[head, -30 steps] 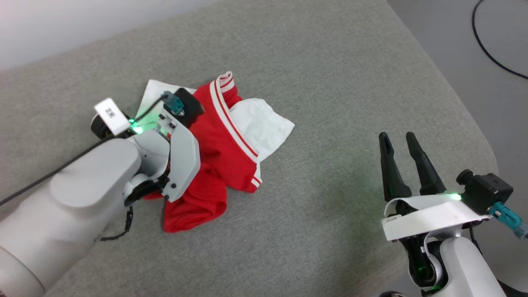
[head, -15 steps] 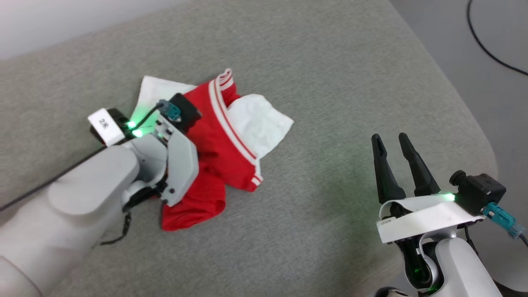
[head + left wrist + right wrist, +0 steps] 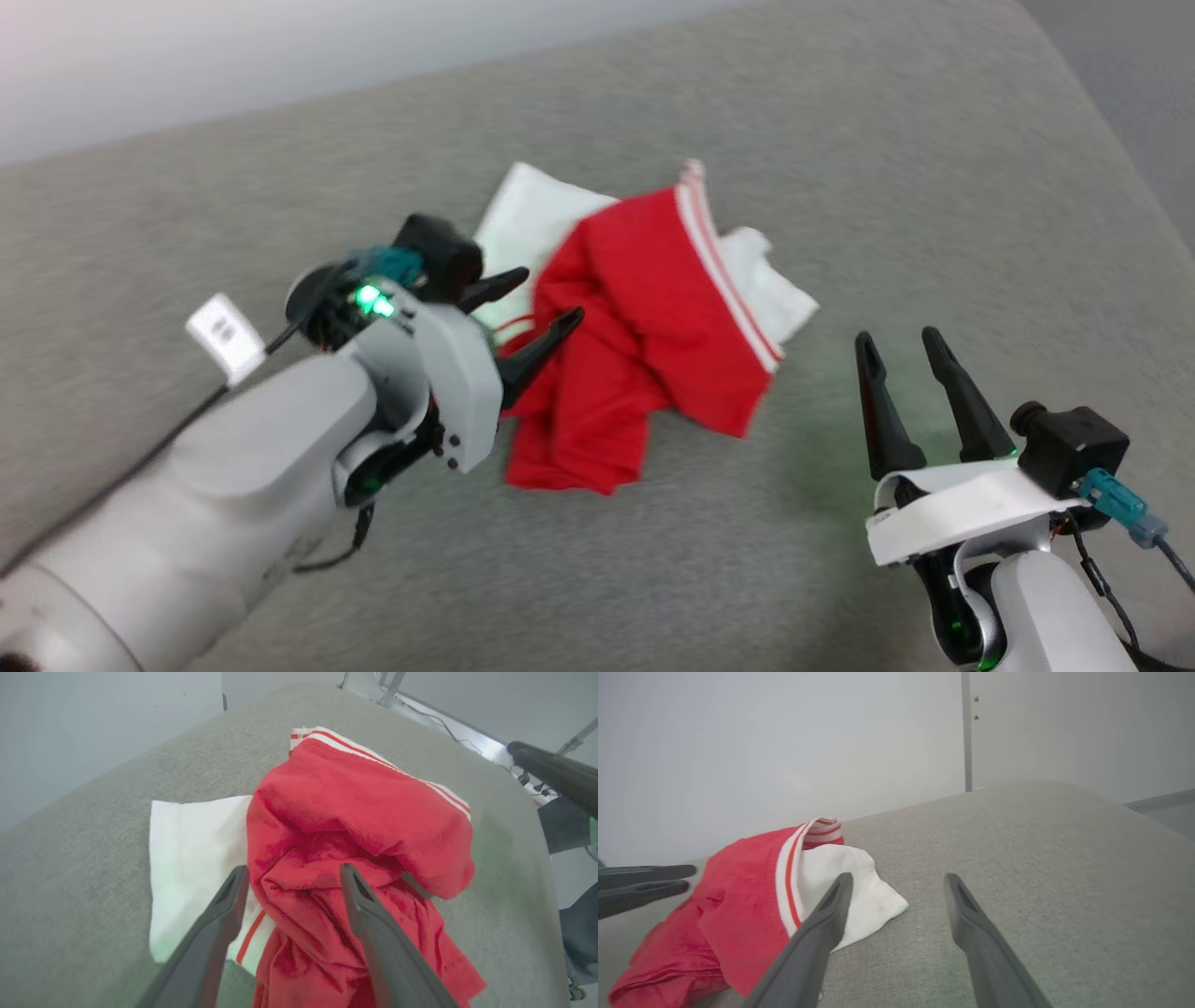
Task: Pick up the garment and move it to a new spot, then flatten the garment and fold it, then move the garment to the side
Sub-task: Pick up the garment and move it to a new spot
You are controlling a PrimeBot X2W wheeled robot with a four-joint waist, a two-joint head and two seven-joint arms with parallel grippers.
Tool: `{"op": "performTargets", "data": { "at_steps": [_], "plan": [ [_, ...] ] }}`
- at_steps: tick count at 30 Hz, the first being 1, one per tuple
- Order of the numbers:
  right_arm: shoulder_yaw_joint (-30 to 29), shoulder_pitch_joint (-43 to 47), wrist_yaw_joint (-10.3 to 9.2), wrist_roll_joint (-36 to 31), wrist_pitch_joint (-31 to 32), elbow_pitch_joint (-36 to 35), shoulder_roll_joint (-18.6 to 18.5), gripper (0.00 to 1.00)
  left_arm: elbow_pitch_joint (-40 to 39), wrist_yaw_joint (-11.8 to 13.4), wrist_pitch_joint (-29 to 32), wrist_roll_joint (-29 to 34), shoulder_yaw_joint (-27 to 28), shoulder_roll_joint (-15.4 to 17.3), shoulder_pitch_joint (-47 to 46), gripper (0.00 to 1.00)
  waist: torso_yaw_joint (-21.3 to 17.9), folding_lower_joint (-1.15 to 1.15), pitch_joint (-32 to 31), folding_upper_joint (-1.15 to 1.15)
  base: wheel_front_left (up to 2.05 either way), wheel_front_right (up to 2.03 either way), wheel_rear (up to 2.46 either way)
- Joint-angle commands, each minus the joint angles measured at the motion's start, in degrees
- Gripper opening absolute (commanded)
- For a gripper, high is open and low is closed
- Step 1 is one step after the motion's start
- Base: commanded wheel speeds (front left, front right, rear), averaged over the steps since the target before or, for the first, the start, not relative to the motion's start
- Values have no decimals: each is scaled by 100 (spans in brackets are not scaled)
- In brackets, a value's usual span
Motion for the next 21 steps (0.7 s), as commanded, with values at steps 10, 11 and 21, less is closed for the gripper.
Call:
{"op": "performTargets", "data": {
  "at_steps": [10, 11, 21],
  "plan": [
    [-476, 487, 1, -622, -4, 360, -196, 100, 643, 12, -1202, -870, 263, -423, 1462, 100, 1995, 0, -1064, 0, 0, 0, 0],
    [-521, 553, 1, -653, -4, 370, -241, 100, 714, 12, -1234, -896, 297, -477, 1608, 100, 2119, 0, -1121, 0, 0, 0, 0],
    [-1100, 1306, 1, -616, 87, 188, -503, 100, 999, 13, -1283, -156, 1656, -636, 2811, 100, 3004, 0, -1586, 0, 0, 0, 0]
  ]
}}
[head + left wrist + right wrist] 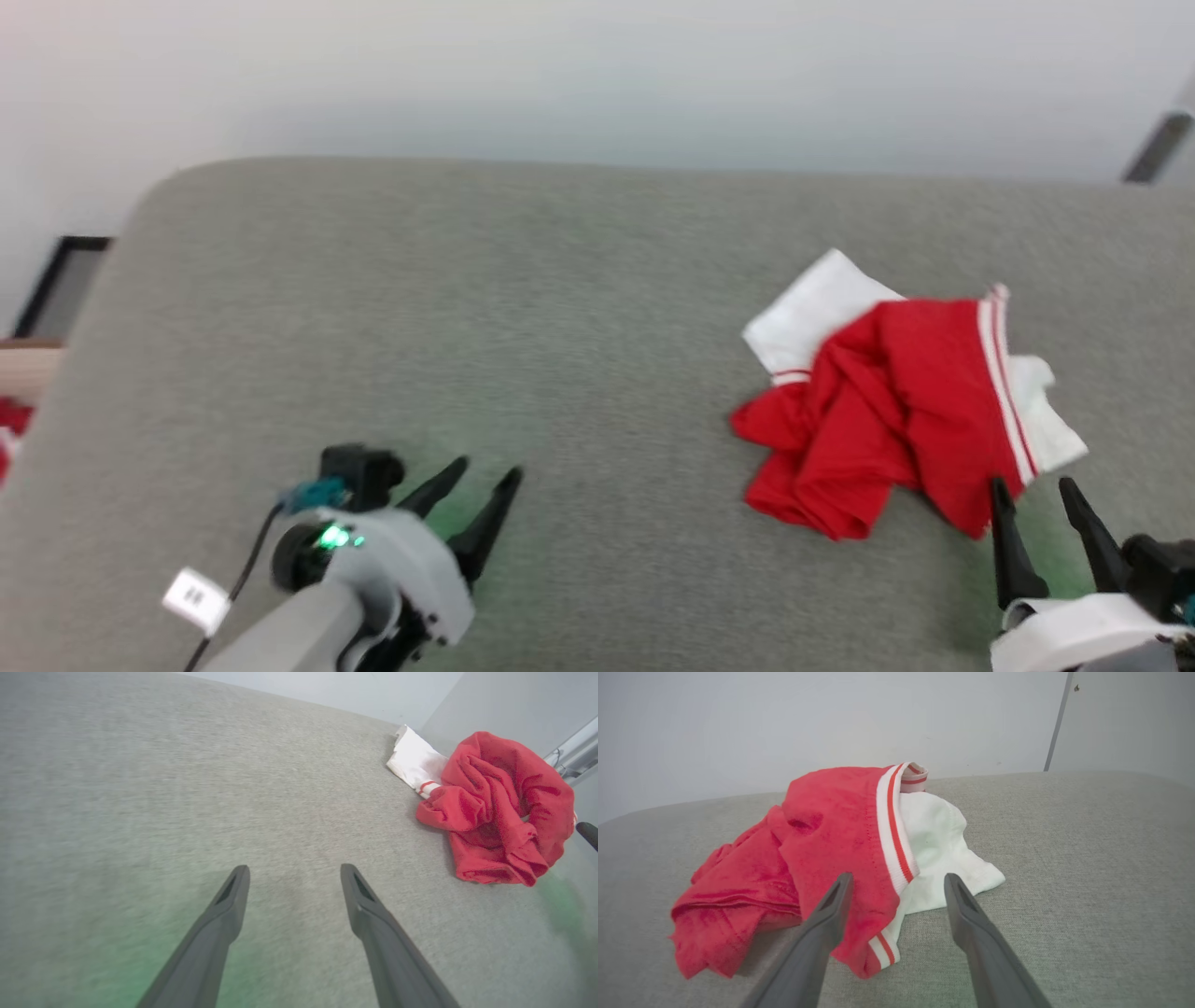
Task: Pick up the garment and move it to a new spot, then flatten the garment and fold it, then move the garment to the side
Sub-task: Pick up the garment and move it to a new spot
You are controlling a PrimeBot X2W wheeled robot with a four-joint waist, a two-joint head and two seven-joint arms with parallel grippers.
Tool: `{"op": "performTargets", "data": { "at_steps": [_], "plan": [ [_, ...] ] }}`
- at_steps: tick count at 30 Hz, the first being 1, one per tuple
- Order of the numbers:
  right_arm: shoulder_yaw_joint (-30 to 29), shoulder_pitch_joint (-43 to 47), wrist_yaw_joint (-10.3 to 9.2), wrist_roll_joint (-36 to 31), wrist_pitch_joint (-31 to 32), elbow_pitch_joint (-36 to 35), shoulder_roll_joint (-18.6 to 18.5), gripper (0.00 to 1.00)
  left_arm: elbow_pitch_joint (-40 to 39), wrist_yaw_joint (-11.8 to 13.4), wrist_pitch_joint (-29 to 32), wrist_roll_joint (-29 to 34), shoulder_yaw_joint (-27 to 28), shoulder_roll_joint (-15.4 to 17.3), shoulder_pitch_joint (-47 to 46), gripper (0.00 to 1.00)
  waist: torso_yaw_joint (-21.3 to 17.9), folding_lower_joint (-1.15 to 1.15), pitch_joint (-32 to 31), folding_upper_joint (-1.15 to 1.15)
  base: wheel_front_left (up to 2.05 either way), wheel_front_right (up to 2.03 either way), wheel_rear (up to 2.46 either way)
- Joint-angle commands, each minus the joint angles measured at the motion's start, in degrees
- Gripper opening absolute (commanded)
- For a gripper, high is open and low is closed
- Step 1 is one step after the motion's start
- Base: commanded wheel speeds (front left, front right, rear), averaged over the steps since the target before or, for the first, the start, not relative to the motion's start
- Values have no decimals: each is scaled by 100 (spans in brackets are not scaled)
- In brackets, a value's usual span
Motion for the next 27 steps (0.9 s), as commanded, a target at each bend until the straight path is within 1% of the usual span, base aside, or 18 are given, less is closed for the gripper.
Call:
{"op": "performTargets", "data": {
  "at_steps": [1, 4, 5, 9, 14, 17, 21, 27],
  "plan": [
    [-46, 126, 0, 20, 34, -56, -22, 100, -21, 16, 0, 209, 271, 17, 237, 100, 647, 0, -581, 0, 0, 0, 0],
    [-135, 227, 0, 3, 89, -167, -36, 100, -200, 69, -1, 755, 960, 66, 633, 100, 653, 0, -669, 0, 0, 0, 0],
    [-135, 227, 0, 3, 89, -167, -36, 100, -200, 69, -1, 755, 960, 66, 633, 100, 653, 0, -669, 0, 0, 0, 0],
    [-216, 354, 0, -2, 128, -321, -10, 100, -610, 259, -1, 1567, 1900, 91, 1228, 100, 563, 0, -799, 0, 0, 0, 0],
    [-339, 441, 0, 20, 174, -585, 33, 100, -1348, 372, -1, 2533, 2963, -17, 1972, 100, 345, 0, -885, 0, 0, 0, 0],
    [-367, 469, 0, 26, 209, -756, 63, 100, -1742, 353, -1, 3018, 3529, -96, 2317, 100, 220, 0, -910, 0, 0, 0, 0],
    [-396, 511, 0, 42, 259, -971, 104, 100, -2102, 279, -2, 3522, 4070, -243, 2656, 100, 104, 0, -940, 0, 0, 0, 0],
    [-413, 607, 0, 27, 323, -1218, 194, 100, -2344, 179, -2, 3953, 4520, -439, 2939, 100, 1, 0, -952, 0, 0, 0, 0]
  ]
}}
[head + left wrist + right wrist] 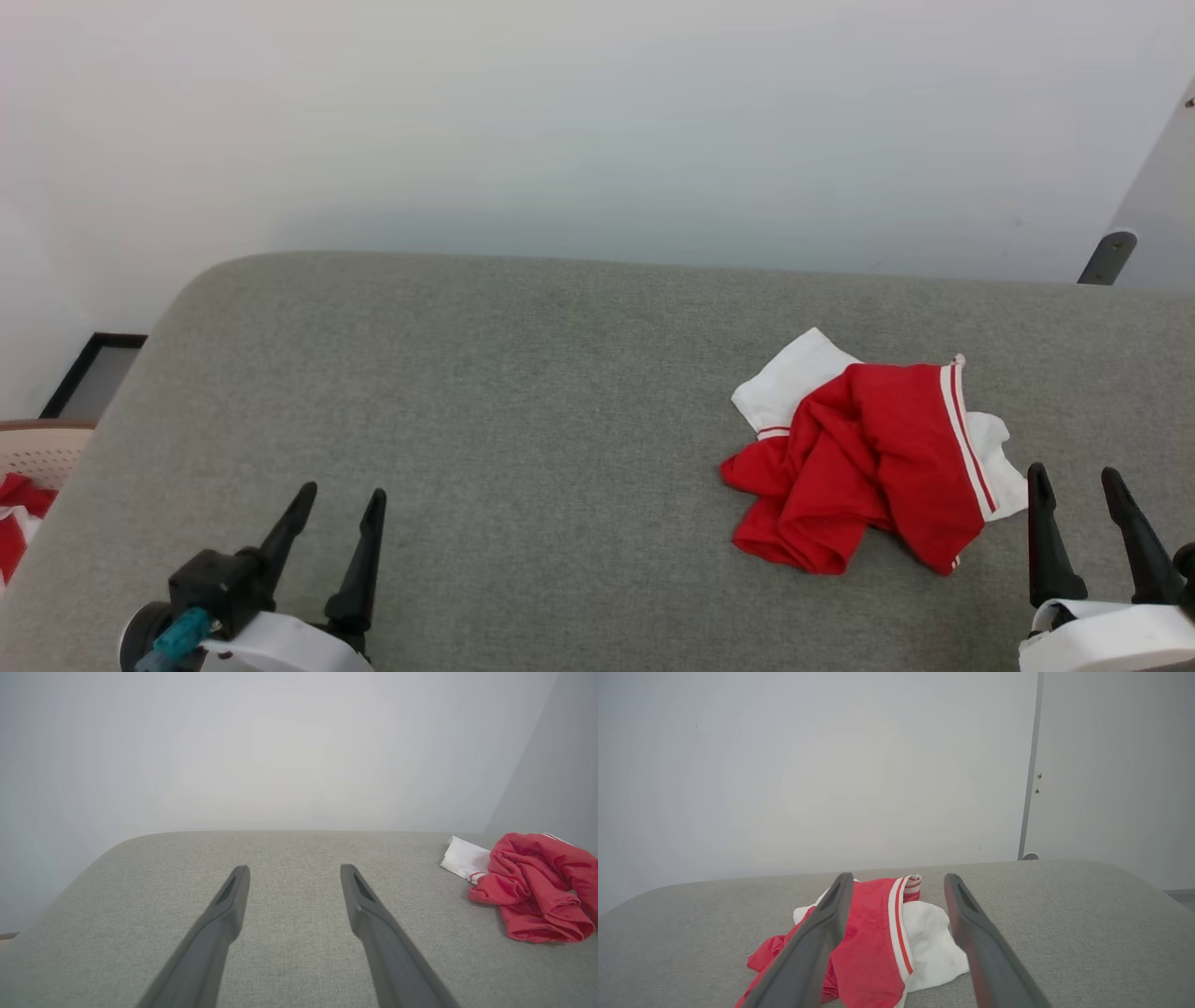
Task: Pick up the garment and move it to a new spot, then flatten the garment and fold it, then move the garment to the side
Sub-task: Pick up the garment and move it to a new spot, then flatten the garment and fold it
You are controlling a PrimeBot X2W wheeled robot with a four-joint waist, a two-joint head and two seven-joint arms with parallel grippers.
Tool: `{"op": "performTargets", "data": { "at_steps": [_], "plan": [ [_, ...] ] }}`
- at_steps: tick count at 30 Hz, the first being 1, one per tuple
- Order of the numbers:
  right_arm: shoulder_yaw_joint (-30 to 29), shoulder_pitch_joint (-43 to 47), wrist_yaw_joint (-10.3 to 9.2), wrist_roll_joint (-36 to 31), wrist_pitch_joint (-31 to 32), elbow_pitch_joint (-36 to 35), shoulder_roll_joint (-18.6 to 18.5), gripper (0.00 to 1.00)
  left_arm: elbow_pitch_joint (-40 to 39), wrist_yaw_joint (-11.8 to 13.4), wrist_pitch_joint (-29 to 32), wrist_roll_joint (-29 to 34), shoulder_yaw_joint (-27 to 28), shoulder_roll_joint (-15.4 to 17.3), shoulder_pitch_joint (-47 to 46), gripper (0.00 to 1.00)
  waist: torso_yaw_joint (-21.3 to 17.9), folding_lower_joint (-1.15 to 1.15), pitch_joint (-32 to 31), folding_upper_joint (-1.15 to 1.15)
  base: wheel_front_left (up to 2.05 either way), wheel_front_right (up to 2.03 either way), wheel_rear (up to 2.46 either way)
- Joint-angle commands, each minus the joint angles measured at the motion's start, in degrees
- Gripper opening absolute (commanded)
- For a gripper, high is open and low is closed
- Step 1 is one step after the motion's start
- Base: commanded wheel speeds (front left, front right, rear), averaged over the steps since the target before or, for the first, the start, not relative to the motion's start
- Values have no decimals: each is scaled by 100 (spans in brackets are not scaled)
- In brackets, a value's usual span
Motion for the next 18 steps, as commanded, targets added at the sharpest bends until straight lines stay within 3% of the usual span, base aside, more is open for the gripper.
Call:
{"op": "performTargets", "data": {
  "at_steps": [1, 18],
  "plan": [
    [-7, 112, 0, 11, -7, -18, 27, 100, -27, -37, -1, 42, 45, -24, 57, 100, -21, 0, 8, 0, 0, 0, 0],
    [125, -67, 0, -22, 255, 87, 19, 100, -29, -184, -1, 438, 423, -399, 135, 100, -144, 0, 149, 0, 0, 0, 0]
  ]
}}
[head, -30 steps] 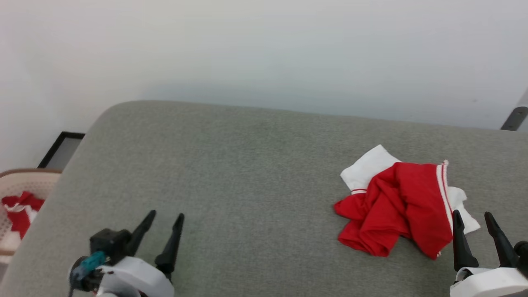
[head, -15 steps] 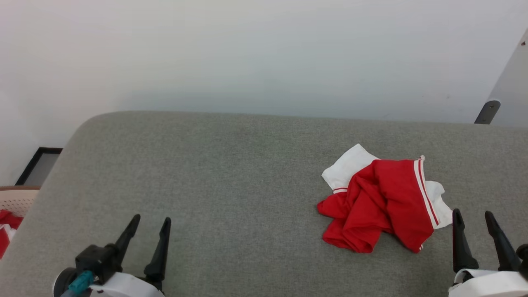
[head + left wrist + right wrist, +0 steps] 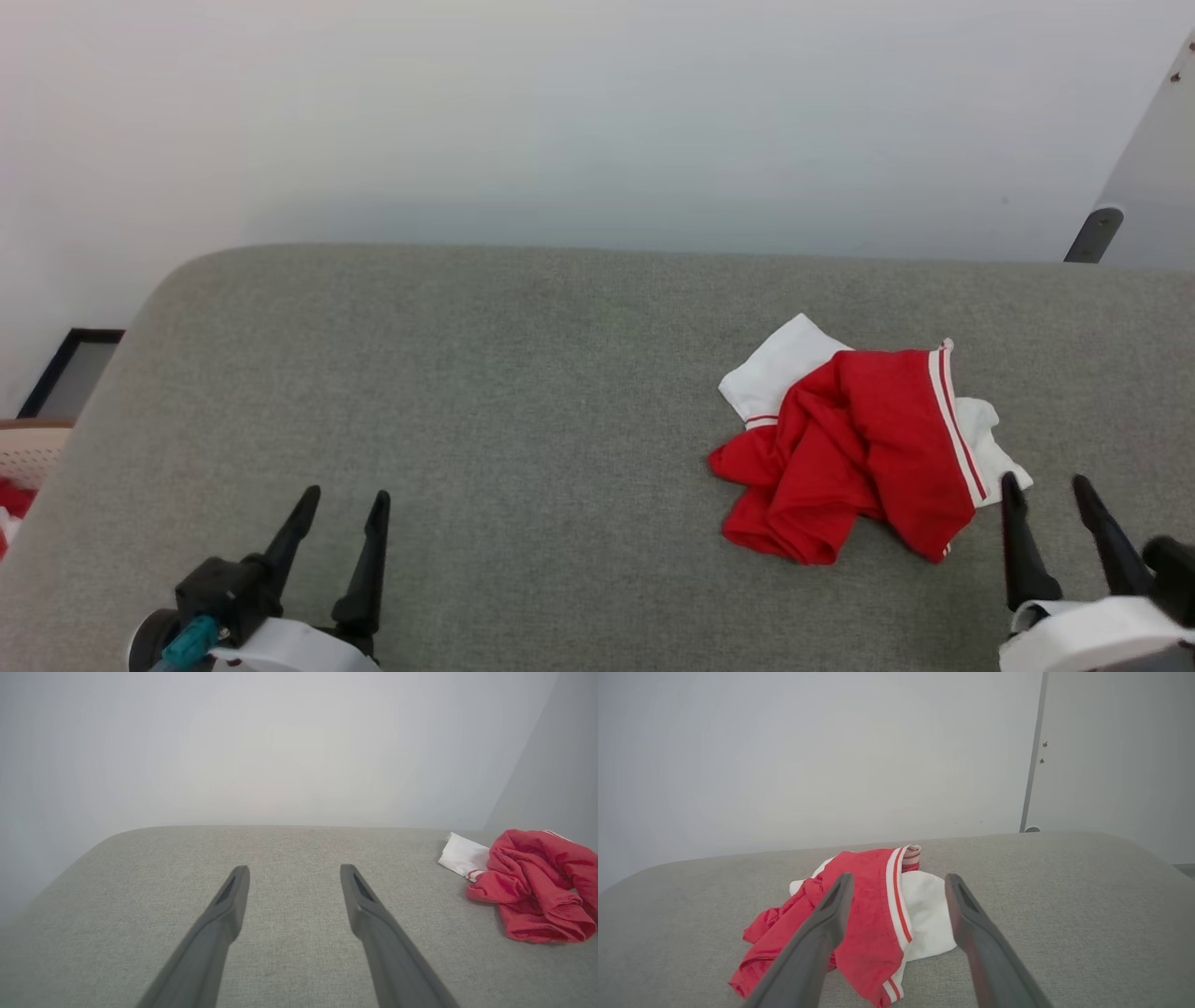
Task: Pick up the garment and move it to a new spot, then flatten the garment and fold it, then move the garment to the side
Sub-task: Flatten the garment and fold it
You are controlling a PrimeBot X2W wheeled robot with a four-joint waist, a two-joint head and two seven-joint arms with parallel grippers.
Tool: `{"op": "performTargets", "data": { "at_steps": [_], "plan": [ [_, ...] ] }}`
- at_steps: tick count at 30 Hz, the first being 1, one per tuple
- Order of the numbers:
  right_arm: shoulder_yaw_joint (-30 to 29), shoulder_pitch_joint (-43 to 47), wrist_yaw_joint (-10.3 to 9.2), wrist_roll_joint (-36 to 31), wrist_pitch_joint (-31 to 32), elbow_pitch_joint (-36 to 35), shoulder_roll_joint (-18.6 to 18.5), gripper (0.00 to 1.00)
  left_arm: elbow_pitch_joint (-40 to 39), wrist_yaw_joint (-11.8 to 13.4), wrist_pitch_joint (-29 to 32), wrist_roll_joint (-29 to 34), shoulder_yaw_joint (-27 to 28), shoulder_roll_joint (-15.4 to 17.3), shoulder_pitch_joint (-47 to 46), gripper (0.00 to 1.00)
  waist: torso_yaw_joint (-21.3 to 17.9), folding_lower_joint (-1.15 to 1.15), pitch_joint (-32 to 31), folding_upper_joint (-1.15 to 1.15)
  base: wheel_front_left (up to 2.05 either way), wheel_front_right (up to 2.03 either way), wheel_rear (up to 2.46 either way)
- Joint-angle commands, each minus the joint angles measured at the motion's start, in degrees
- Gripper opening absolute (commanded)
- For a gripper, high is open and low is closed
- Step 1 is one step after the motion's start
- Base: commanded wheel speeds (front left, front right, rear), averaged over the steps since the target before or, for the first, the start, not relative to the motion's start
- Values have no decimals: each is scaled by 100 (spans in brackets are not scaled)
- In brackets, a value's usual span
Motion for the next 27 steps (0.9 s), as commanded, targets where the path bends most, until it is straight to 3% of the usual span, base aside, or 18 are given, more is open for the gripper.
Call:
{"op": "performTargets", "data": {
  "at_steps": [1, 6, 16, 21, 27],
  "plan": [
    [46, -100, 0, -13, 65, 23, -62, 100, -24, -36, -1, 40, 28, -41, 29, 100, -11, 0, 39, 0, 0, 0, 0],
    [703, -595, 0, 91, 878, 144, -606, 100, -76, -33, -1, 58, 156, -205, 47, 100, -48, 0, 292, 0, 0, 0, 0],
    [1868, -2128, -2, 1414, 4006, 836, -2137, 100, -57, -38, -1, 102, 134, -454, -365, 100, -1, 0, 1098, 0, 0, 0, 0],
    [2047, -2815, -1, 1806, 4909, 1323, -2423, 100, -43, -38, -1, 25, 43, -474, -616, 100, 60, 0, 1447, 0, 0, 0, 0],
    [2269, -3379, -1, 1679, 5041, 1825, -2490, 100, -10, -39, -1, -59, -12, -497, -817, 100, 111, 0, 1691, 0, 0, 0, 0]
  ]
}}
